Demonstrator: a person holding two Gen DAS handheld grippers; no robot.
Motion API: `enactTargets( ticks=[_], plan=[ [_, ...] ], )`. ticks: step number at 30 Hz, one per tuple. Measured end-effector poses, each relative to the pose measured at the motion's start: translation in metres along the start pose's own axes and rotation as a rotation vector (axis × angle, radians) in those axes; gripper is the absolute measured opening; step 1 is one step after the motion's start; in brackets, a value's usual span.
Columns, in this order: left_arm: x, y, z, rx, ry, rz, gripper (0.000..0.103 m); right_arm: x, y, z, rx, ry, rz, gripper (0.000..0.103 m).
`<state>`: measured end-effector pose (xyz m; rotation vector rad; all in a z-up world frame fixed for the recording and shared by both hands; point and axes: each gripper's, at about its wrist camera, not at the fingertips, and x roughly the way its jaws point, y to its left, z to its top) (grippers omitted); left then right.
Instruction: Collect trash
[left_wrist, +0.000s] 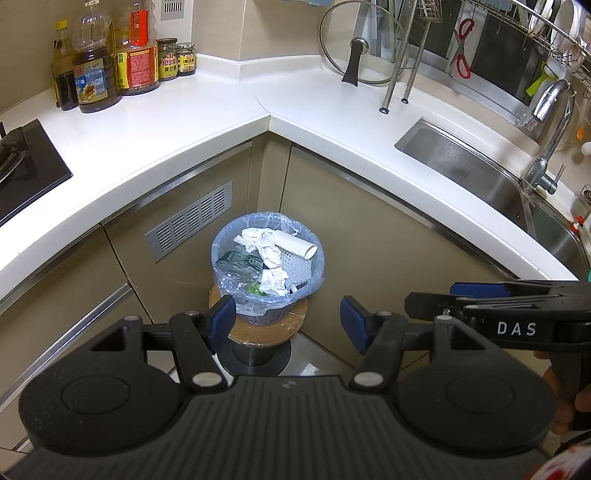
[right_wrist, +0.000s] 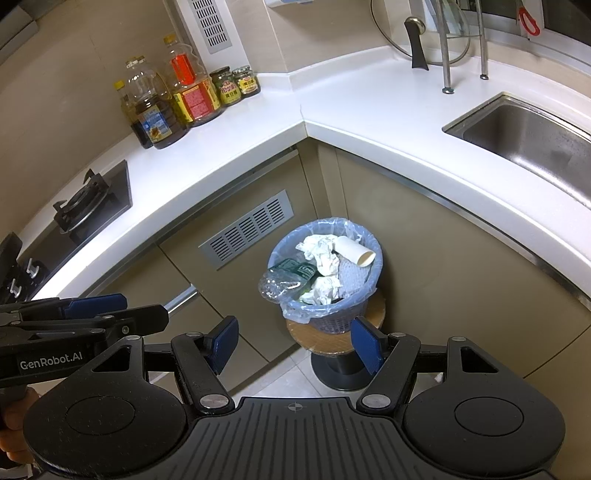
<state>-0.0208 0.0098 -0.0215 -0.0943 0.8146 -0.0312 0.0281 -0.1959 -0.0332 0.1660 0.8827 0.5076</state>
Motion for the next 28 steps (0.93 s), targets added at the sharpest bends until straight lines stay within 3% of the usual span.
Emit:
enactTargets(
  ticks=[28],
  plan=[
    [0.008, -0.019, 0.006, -0.026, 0.0, 0.043, 0.061, 0.007, -0.021, 0.014, -0.021, 0.018, 0.046, 0.068]
  ],
)
